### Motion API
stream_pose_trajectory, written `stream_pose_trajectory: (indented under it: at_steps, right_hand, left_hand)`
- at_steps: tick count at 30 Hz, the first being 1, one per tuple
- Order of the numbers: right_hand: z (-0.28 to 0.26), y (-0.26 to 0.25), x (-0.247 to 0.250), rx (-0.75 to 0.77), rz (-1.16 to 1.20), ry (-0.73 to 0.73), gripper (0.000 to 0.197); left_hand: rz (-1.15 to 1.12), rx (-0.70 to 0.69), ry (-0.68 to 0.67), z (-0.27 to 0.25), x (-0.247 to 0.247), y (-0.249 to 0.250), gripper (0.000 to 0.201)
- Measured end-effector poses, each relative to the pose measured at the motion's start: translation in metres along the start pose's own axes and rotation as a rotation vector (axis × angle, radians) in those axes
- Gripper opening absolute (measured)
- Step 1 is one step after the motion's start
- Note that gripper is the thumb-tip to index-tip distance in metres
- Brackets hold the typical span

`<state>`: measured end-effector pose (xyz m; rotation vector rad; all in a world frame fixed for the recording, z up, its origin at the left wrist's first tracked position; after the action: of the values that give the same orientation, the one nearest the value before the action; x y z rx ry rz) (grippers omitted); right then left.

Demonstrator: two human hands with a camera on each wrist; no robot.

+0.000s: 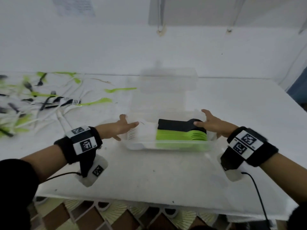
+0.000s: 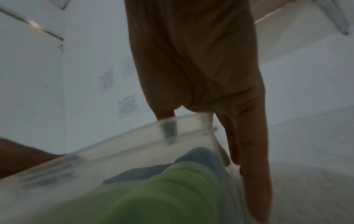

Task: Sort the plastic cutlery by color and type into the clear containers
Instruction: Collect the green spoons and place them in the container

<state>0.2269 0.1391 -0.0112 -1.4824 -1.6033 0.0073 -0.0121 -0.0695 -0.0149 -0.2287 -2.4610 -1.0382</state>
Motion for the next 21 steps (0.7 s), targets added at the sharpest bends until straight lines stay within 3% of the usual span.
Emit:
stream_pose_trajectory:
  at_steps: [5, 11, 16, 21]
  right_hand:
    - [0.006, 0.002, -0.001, -0.005, -0.008, 0.015, 0.067]
    - [0.013, -0.001, 0.003, 0.006, 0.223, -0.019, 0.059]
    - [0.032, -0.015, 0.019, 0.066, 0.321, 0.013, 0.06]
    - [0.067, -0.039, 0.046, 0.071, 0.385, 0.069, 0.061]
  left_hand:
    - [-0.26, -0.1, 0.029, -0.002, -0.006, -0.006, 0.065]
    - [-0.524, -0.184, 0.138, 0.012, -0.003, -0.004, 0.057]
    - [-0.59, -0.213, 0.251, 0.037, 0.021, 0.009, 0.056]
    - [-0.565, -0.222, 0.254, 0.064, 0.051, 0.04, 0.055]
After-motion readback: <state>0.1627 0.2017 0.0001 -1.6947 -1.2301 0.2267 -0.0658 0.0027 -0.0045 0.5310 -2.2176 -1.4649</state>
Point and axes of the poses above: each hand's wrist, its own z-axis towards the middle knuckle, its own x-axis out of the back of the hand, y = z × x, the point moved 3 cm from there along z, towards the middle knuckle, and after that the axes turned 12 degrees about -y, right-handed, at the moved point
